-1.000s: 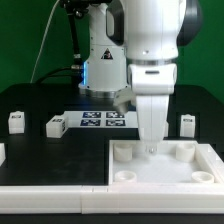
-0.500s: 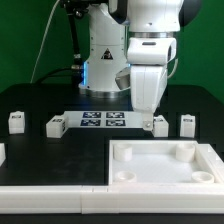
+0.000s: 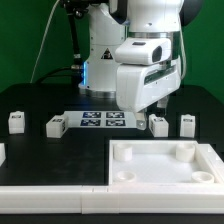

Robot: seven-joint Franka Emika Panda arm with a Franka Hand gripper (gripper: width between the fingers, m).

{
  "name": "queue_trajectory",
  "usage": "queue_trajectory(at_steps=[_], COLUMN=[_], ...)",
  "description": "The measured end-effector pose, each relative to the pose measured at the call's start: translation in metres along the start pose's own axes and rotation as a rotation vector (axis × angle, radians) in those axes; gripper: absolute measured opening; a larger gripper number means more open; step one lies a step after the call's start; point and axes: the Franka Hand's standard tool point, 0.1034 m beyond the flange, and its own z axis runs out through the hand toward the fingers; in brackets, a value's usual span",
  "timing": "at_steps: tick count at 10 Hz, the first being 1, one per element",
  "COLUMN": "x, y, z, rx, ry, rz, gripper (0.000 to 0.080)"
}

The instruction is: Assemble one leg

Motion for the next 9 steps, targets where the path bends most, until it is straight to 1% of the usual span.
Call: queue_trajectory(at_steps=[1,2,3,5,9], x=[-0.003,0.000,0.001,0.004,0.006], y=[-0.014,-0.026,-0.032,-0.036,-0.039], z=[0.003,0.002,0.002,0.004,0.004], rx=[0.007,-0.002,0.005,0.030,0.051], ry=[0.000,0.018,0.018,0.022,0.024], rz=[0.180,0.274,0.384,0.632,0.916], gripper=[0.0649,0.0649,0.0649,0.0649,0.0649])
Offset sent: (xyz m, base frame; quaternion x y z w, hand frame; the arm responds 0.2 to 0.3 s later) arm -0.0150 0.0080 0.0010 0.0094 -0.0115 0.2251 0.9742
